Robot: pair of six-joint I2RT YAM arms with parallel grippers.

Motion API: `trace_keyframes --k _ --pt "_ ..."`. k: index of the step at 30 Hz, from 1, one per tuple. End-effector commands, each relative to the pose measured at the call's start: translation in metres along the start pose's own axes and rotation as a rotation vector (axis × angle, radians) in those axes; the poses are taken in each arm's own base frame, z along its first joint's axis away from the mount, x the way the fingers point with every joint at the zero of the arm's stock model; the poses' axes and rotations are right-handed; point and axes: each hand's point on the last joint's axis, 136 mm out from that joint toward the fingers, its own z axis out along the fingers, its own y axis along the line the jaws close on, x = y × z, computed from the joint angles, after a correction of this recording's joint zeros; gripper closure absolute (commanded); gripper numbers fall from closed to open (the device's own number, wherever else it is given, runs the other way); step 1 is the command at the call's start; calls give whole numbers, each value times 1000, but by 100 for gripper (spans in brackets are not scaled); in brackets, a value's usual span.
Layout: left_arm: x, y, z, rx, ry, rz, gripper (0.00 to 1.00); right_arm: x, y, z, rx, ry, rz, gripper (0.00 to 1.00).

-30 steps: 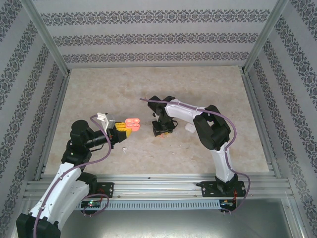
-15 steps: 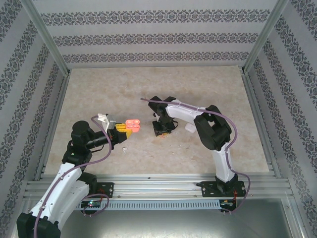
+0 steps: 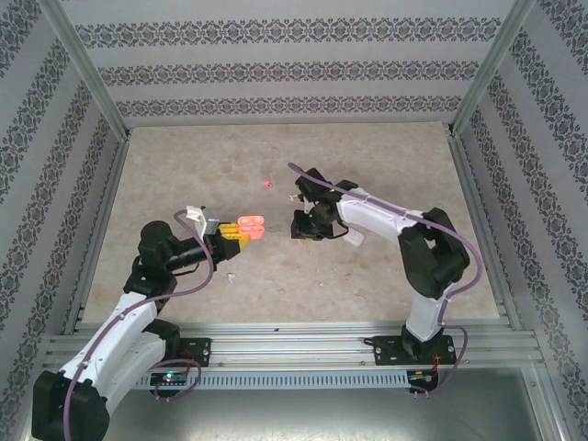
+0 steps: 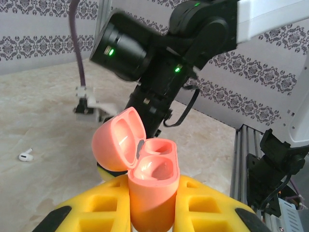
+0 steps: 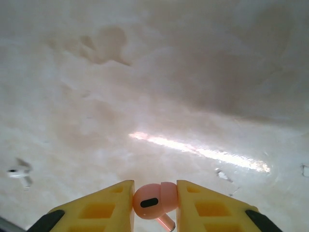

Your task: Insert the wireless bluetooth earbuds into the charging case

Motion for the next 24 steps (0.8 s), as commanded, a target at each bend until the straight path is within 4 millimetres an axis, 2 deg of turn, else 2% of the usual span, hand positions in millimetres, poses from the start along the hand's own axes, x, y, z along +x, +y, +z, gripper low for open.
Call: trace_keyframes --k 1,6,10,18,24 --pt "-28 -6 4 14 -76 109 100 -16 15 -36 -61 -137 29 75" --pt "-36 -4 14 -18 -88 203 100 -25 34 -93 -134 -336 21 75" --pt "-44 0 25 -74 -93 269 100 -23 54 -132 -199 -477 6 74" --pt "-60 9 45 -189 -140 352 100 -14 103 -181 -359 -665 -39 74" --pt "-63 11 61 -229 -155 371 100 -11 123 -204 -438 -760 -45 74"
